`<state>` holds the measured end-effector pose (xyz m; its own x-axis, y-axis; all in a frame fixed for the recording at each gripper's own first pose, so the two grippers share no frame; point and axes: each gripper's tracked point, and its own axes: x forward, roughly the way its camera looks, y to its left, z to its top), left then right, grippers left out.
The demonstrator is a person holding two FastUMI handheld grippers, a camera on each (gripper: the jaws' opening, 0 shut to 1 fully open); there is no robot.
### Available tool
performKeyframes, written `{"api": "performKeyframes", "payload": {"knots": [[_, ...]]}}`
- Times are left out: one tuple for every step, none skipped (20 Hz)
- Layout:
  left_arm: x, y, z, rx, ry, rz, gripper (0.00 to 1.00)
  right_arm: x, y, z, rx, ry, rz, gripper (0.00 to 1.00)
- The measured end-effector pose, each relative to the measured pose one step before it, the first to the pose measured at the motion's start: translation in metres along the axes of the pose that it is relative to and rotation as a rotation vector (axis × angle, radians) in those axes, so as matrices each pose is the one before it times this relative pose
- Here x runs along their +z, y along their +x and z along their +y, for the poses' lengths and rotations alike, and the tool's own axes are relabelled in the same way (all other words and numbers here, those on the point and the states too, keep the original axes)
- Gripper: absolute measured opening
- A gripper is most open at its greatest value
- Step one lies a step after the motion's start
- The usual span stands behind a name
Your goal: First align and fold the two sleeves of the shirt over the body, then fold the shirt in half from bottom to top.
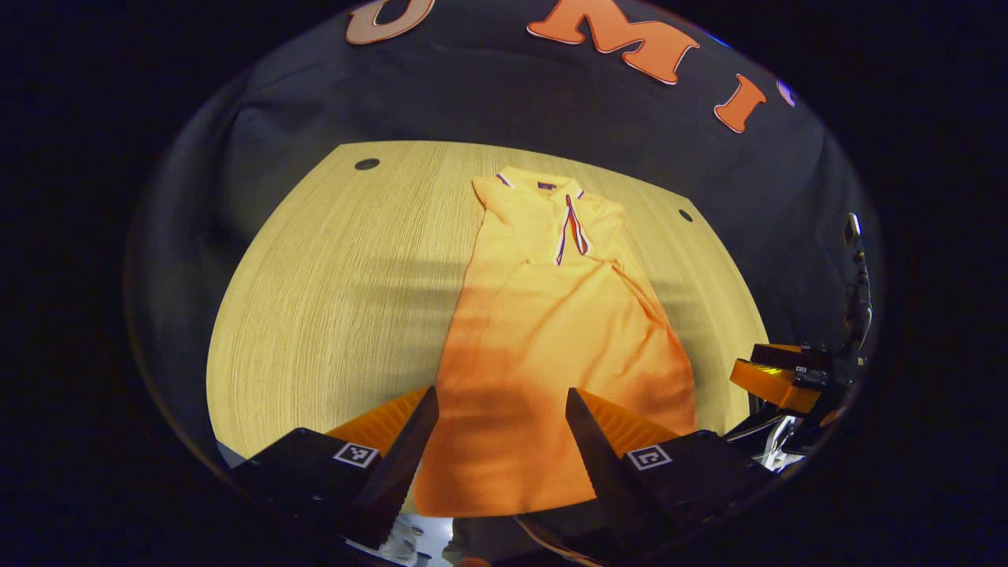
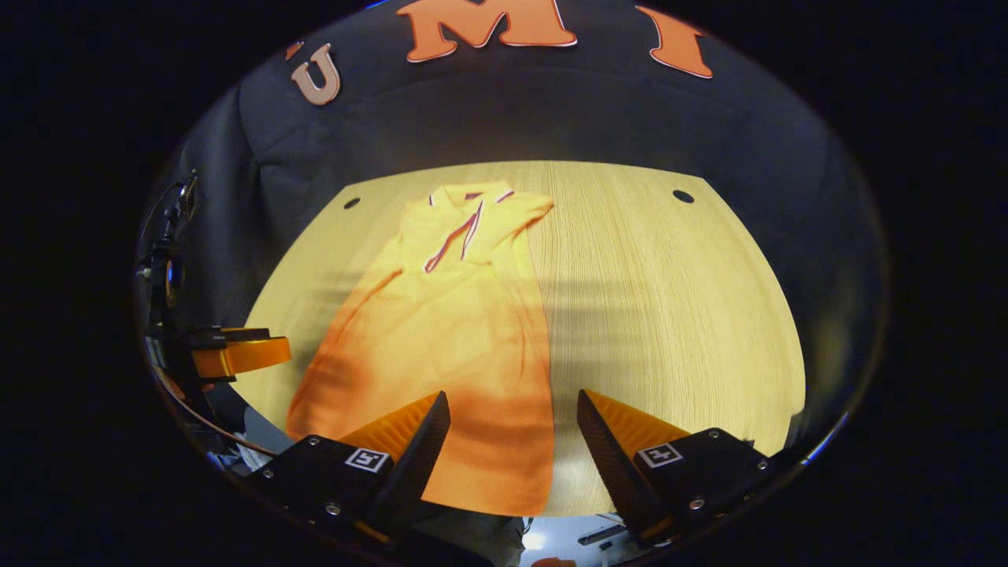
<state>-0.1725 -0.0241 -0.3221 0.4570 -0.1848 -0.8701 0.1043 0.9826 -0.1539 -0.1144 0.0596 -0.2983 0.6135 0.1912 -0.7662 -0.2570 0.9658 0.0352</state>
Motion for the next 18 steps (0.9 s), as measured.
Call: {"api": "performKeyframes", "payload": {"knots": [[-0.01504,-0.00255,0.00121,-0.00765,-0.00827,0.01208,0.98,-0.01666,-0.00039,0.00205,-0.01307,-0.01053,0.02727,0.98],[-0.01425,0.00032,0.00407,0.00755,0.00047,0.01331,0.98,-0.01539,0.00156,0.00157,-0.01444,-0.00317,0.03145,0.98],[-0.01496,0.00266,0.00671,0.01541,0.00249,0.01993,0.98,-0.01527,0.00206,0.00581,0.00218,0.00487,0.03101,0.99],[-0.01208,0.00259,0.00411,0.01136,0.00195,0.01568,0.98,-0.01026,0.00107,0.00731,0.01298,0.00905,0.02376,0.99],[-0.01281,0.00303,0.00078,0.00060,0.00505,0.01696,0.99,-0.01077,0.00358,0.00629,0.00346,0.00765,0.02682,0.99],[-0.00974,0.00258,0.00226,0.00690,0.00551,0.01606,0.99,-0.00756,0.00436,-0.00048,-0.00724,0.00021,0.02053,0.99],[-0.00415,0.00596,0.00223,0.01989,0.00633,0.01778,0.99,-0.00733,0.00502,-0.00234,-0.02216,-0.00632,0.02076,0.99],[-0.00177,0.00507,0.00547,0.02030,0.01257,0.01382,0.98,-0.00631,0.00296,-0.00061,-0.01802,-0.00648,0.01621,0.99],[0.00018,0.01079,0.00648,0.02647,0.01147,0.01219,0.98,-0.00431,0.00366,0.00059,-0.00966,-0.00560,0.02061,0.99],[0.00213,0.00787,0.00506,0.02482,0.00746,0.00282,0.99,-0.00376,0.00354,0.00170,-0.00261,-0.00016,0.01878,0.99],[-0.00068,0.00530,0.00378,0.01988,0.00123,0.01386,0.99,-0.00519,0.00413,0.00004,-0.00831,-0.00013,0.02421,0.99],[-0.00207,0.00158,0.00145,0.00589,-0.00312,0.00772,0.99,-0.00565,0.00366,-0.00131,-0.01356,0.00081,0.02256,0.99],[-0.00430,-0.00008,0.00186,0.01016,0.00182,0.00948,0.99,-0.00325,0.00387,-0.00030,-0.00627,-0.00046,0.01426,0.99],[-0.00289,0.00225,0.00328,0.01419,0.00778,0.01231,0.99,-0.00448,0.00384,0.00099,-0.00349,0.00279,0.02065,0.99],[-0.00260,0.00358,0.00369,0.00898,0.00509,0.00674,0.99,-0.00323,0.00339,0.00228,0.00194,0.00081,0.02070,0.99],[-0.00204,0.00103,0.00241,0.00695,0.00177,0.00651,0.99,-0.00276,0.00375,-0.00009,-0.00541,0.00013,0.01341,0.99],[-0.00399,-0.00008,0.00175,0.00468,0.00205,0.00608,0.99,-0.00157,0.00458,-0.00062,-0.00869,-0.00746,0.01348,0.99],[-0.00033,0.00277,0.00086,0.00722,0.00320,0.00591,0.99,-0.00341,0.00265,0.00243,0.01047,-0.00442,0.02183,1.00]]}}
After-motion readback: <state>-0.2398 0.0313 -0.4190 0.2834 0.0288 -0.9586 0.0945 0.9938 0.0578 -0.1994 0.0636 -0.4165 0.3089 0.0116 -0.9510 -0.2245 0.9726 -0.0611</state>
